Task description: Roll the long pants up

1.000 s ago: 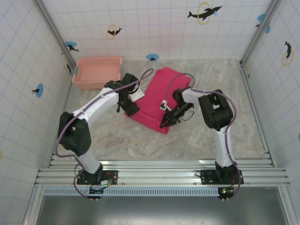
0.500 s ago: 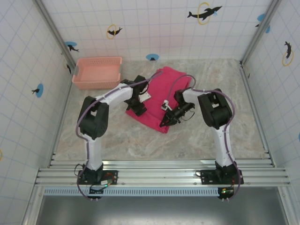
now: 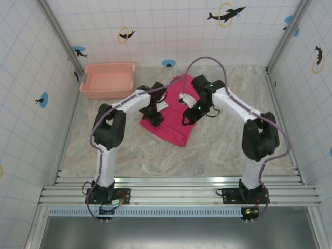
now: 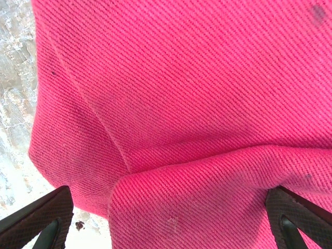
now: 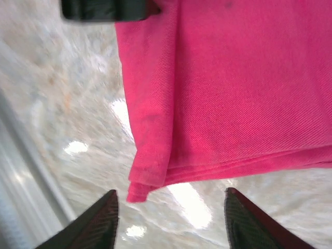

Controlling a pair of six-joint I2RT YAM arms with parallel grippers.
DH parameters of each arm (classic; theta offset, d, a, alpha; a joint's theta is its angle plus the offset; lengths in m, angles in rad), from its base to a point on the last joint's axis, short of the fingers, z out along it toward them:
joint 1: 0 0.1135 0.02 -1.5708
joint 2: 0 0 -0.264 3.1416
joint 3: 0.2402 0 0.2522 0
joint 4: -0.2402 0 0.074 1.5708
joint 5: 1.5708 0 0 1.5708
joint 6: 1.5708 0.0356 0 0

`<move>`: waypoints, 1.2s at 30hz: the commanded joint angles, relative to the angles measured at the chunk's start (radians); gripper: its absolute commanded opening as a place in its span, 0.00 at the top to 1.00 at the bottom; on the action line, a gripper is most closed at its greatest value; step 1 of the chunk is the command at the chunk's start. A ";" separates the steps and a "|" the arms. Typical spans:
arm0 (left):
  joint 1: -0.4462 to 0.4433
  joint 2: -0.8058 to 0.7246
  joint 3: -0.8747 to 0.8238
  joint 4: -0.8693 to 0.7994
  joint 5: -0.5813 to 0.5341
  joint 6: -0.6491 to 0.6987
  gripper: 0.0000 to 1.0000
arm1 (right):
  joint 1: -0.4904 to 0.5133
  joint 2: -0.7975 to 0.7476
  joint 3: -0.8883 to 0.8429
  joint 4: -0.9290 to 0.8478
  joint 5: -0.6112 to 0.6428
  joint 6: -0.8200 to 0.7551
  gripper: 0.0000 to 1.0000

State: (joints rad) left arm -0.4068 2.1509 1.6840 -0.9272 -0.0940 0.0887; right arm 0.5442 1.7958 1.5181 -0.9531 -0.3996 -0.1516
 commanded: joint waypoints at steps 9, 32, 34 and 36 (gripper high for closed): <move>-0.003 0.076 0.073 -0.038 -0.006 0.025 0.03 | 0.464 -0.100 -0.401 0.407 0.652 -0.123 0.38; 0.001 0.034 0.049 -0.046 0.000 0.082 0.03 | 0.410 0.348 -0.156 0.410 0.668 -0.197 0.67; 0.009 0.022 0.045 -0.043 0.014 0.082 0.03 | 0.392 0.341 -0.154 0.386 0.603 -0.184 0.69; 0.022 0.012 0.043 -0.042 0.024 0.079 0.03 | 0.374 0.352 -0.128 0.334 0.535 -0.171 0.76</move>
State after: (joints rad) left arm -0.3992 2.1902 1.7493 -0.9558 -0.0978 0.1535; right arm 0.9585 2.0621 1.3968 -0.4706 0.2871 -0.3576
